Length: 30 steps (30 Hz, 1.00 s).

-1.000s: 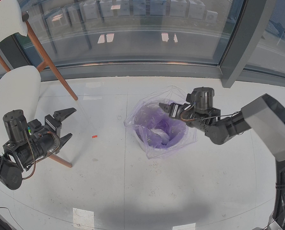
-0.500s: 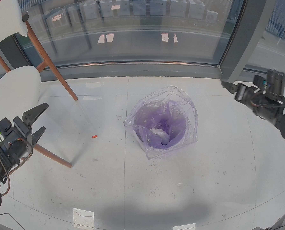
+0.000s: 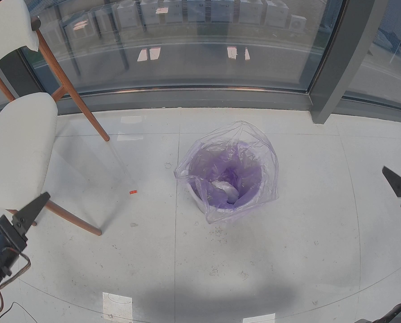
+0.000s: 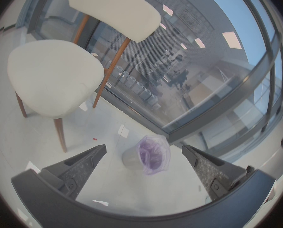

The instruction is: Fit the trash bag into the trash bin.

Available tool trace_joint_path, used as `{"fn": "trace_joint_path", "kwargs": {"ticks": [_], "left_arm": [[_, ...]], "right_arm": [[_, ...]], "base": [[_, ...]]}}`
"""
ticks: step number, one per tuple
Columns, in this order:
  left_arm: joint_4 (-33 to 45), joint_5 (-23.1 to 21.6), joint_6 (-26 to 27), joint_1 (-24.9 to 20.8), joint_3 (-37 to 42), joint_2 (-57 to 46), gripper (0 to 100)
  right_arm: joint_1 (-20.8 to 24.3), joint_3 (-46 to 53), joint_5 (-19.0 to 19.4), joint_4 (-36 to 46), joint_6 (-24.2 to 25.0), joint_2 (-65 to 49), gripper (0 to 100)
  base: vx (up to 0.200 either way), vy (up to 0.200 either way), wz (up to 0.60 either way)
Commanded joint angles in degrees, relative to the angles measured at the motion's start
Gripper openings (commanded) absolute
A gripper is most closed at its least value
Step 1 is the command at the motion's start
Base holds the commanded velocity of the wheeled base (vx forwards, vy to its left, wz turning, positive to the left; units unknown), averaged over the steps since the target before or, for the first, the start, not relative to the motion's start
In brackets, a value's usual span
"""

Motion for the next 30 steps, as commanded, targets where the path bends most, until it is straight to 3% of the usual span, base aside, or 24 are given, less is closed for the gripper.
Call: {"fn": "trace_joint_path", "kwargs": {"ticks": [1, 3, 7, 11, 13, 16, 19, 24, 26, 27, 30], "left_arm": [[47.89, -3.79, 30.84, 0.76, 2.04, -48.78, 100], [45.08, -0.01, 31.11, 0.85, 3.54, -48.96, 100], [43.67, 15.11, 25.92, 0.94, 3.71, -49.22, 100], [43.67, 22.4, 26.18, 1.38, 3.71, -49.13, 100], [43.67, 22.66, 28.38, 1.47, 3.8, -49.31, 100], [44.2, 14.93, 37.43, 0.85, 3.63, -49.84, 100], [46.05, 12.47, 35.76, 0.76, 3.19, -49.92, 100], [46.22, 4.65, 32.95, 0.85, 2.83, -49.84, 100], [46.31, 5.35, 32.42, 1.03, 2.66, -49.75, 100], [46.4, 8.34, 32.25, 1.11, 2.66, -49.75, 100], [46.14, 23.28, 32.16, 1.11, 2.92, -49.75, 100]], "right_arm": [[-1.97, 18.76, -0.85, 23.92, -8.53, -49.49, 100], [-1.97, 18.85, -0.94, 23.84, -8.27, -49.75, 100], [-1.8, 18.85, -0.94, 23.75, -8.18, -49.92, 100], [-1.8, 18.85, -0.94, 23.84, -8.27, -49.92, 100], [-1.8, 18.85, -0.94, 23.84, -8.27, -49.92, 100], [-1.8, 18.85, -0.94, 23.84, -8.44, -49.92, 100], [-1.8, 18.85, -0.94, 23.75, -8.27, -49.92, 100], [-1.8, 18.85, -0.94, 23.84, -8.27, -49.92, 100], [-1.8, 18.85, -0.94, 23.84, -8.27, -49.92, 100], [-1.8, 18.85, -0.85, 23.75, -8.27, -49.92, 100], [-1.8, 18.85, -0.94, 23.75, -8.18, -49.92, 100]], "base": [[0.0, 0.0, 0.0], [0.0, 0.0, 0.0], [0.0, 0.0, 0.0], [0.0, 0.0, 0.0], [0.0, 0.0, 0.0], [0.0, 0.0, 0.0], [0.0, 0.0, 0.0], [0.0, 0.0, 0.0], [0.0, 0.0, 0.0], [0.0, 0.0, 0.0], [0.0, 0.0, 0.0]]}}
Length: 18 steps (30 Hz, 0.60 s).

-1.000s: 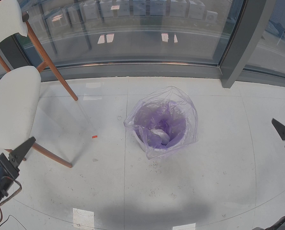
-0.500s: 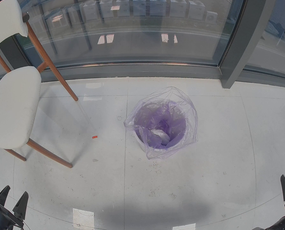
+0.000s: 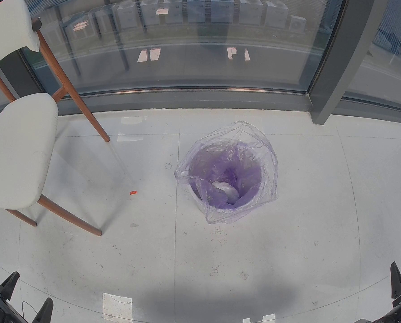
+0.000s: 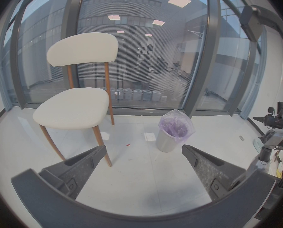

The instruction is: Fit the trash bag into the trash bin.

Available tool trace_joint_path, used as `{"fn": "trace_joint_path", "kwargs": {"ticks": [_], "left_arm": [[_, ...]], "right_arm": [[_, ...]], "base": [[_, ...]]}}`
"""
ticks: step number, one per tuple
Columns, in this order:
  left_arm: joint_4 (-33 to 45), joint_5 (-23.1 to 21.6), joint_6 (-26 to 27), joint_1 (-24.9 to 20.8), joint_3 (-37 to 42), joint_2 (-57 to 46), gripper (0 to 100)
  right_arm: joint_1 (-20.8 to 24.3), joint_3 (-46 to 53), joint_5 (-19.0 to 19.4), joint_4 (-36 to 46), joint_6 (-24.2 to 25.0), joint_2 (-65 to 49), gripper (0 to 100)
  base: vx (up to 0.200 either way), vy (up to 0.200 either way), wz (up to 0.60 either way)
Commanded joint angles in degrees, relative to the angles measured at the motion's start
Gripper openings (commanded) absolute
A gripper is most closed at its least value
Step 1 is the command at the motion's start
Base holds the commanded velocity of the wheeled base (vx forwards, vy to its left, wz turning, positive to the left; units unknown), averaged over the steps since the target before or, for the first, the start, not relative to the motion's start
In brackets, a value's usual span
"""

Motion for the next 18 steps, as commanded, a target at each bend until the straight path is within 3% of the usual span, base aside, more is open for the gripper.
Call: {"fn": "trace_joint_path", "kwargs": {"ticks": [1, 4, 10, 15, 18], "left_arm": [[0.74, 22.16, -0.61, 0.22, -0.03, -0.61, 100], [0.65, 25.76, -1.22, 0.31, 0.06, -0.7, 100], [0.83, 21.19, 3.26, 0.14, -0.03, -0.78, 100], [0.3, 27.17, -3.15, 0.22, 0.41, -0.78, 100], [-0.76, 25.59, -3.86, 0.05, 0.85, -0.87, 100]], "right_arm": [[-0.03, 1.04, -0.06, 0.32, -0.16, -0.81, 100], [-0.03, 1.04, -0.06, 0.32, -0.16, -0.81, 100], [-0.12, 1.04, -0.06, 0.32, -0.07, -0.81, 100], [-0.12, 1.04, -0.06, 0.32, -0.16, -0.81, 100], [-0.12, 1.04, -0.06, 0.32, -0.16, -0.81, 100]], "base": [[0.0, 0.0, 0.0], [0.0, 0.0, 0.0], [0.0, 0.0, 0.0], [0.0, 0.0, 0.0], [0.0, 0.0, 0.0]]}}
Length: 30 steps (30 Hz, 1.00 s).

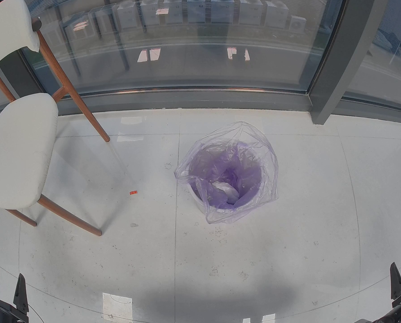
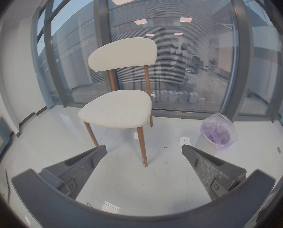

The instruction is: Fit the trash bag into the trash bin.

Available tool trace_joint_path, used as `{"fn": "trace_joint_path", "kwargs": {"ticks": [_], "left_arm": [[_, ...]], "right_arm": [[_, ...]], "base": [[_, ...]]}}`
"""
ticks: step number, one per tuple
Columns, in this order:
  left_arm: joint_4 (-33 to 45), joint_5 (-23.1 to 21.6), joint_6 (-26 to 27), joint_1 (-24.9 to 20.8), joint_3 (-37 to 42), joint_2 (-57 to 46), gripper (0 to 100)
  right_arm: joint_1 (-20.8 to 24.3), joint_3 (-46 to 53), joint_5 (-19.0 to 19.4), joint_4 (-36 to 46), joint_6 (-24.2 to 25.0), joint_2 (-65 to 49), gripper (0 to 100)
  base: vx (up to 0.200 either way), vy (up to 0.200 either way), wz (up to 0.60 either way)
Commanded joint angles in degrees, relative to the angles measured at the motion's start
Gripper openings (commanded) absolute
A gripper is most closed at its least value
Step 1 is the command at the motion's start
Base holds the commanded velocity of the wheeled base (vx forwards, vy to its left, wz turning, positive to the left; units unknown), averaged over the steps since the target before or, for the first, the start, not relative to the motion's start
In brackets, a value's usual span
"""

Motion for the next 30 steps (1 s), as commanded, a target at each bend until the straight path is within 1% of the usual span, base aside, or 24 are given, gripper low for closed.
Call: {"fn": "trace_joint_path", "kwargs": {"ticks": [1, 3, 4, 5, 8, 10, 27, 30], "left_arm": [[-1.01, -2.58, -0.79, -0.11, 0.72, -0.37, 100], [-1.01, -6.62, 0.44, -0.11, 0.9, -0.37, 100], [-1.01, -6.62, 0.44, -0.11, 0.9, -0.37, 100], [-0.93, -9.17, 1.67, -0.11, 0.98, -0.28, 100], [-1.19, -12.34, 4.66, -0.11, 2.04, -0.28, 100], [-1.1, -13.39, 4.92, -0.11, 1.95, -0.28, 100], [-1.1, -13.22, 5.1, -0.02, 1.95, -0.37, 100], [-1.1, -13.22, 4.92, -0.02, 1.95, -0.28, 100]], "right_arm": [[-0.03, 1.01, -0.02, -0.02, 0.0, -0.42, 100], [-0.03, 1.01, -0.02, 0.06, 0.09, -0.42, 100], [-0.03, 1.01, -0.02, 0.06, 0.09, -0.42, 100], [0.06, 1.01, -0.02, 0.06, 0.09, -0.42, 100], [0.06, 1.01, -0.02, 0.06, 0.09, -0.42, 100], [0.06, 1.01, -0.02, -0.02, 0.09, -0.42, 100], [0.06, 1.01, -0.02, -0.11, 0.0, -0.42, 100], [-0.03, 1.01, -0.02, -0.02, 0.0, -0.42, 100]], "base": [[0.0, 0.0, 0.0], [0.0, 0.0, 0.0], [0.0, 0.0, 0.0], [0.0, 0.0, 0.0], [0.0, 0.0, 0.0], [0.0, 0.0, 0.0], [0.0, 0.0, 0.0], [0.2, 0.0, 0.0]]}}
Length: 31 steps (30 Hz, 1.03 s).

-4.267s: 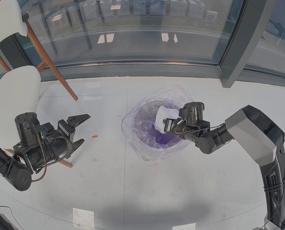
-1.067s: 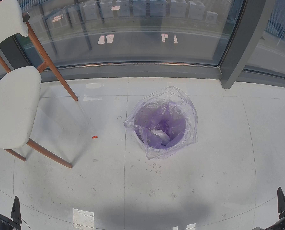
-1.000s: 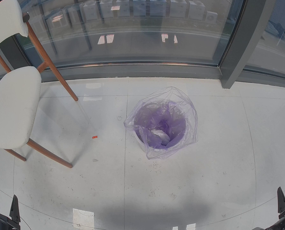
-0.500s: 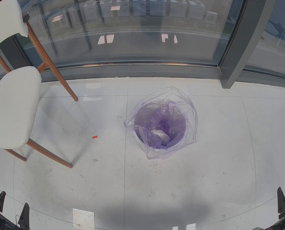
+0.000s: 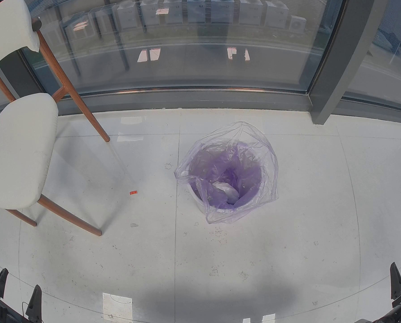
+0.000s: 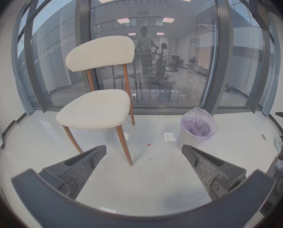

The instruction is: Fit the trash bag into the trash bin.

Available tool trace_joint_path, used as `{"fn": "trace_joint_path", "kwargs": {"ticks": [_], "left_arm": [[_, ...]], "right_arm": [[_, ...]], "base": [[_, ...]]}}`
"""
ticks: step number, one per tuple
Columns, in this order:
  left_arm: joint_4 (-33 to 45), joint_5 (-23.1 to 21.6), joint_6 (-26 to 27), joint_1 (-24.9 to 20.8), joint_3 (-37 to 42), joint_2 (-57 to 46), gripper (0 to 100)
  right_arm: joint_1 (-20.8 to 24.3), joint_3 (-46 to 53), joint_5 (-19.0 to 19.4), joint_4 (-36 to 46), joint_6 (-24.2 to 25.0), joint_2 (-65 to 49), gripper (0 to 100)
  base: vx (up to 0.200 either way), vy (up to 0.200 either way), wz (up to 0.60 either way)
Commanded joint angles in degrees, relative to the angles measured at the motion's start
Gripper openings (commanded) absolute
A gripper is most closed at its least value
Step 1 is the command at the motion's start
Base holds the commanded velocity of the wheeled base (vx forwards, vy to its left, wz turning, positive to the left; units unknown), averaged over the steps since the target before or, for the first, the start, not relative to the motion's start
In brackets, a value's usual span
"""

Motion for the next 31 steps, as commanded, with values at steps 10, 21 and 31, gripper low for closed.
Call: {"fn": "trace_joint_path", "kwargs": {"ticks": [10, 21, 31], "left_arm": [[-0.01, 0.04, -0.05, -0.05, 0.57, -0.39, 100], [-0.01, -0.05, -0.05, 0.04, 0.57, -0.48, 100], [-0.01, 0.04, -0.05, 0.04, 0.57, -0.48, 100]], "right_arm": [[-0.12, 1.01, 0.0, 0.0, -0.29, -0.48, 100], [-0.12, 1.01, 0.0, 0.0, -0.29, -0.39, 100], [-0.12, 1.01, 0.0, 0.0, -0.29, -0.48, 100]], "base": [[0.2, 0.0, 0.0], [0.073, 0.0, 0.0], [0.0, 0.0, 0.0]]}}
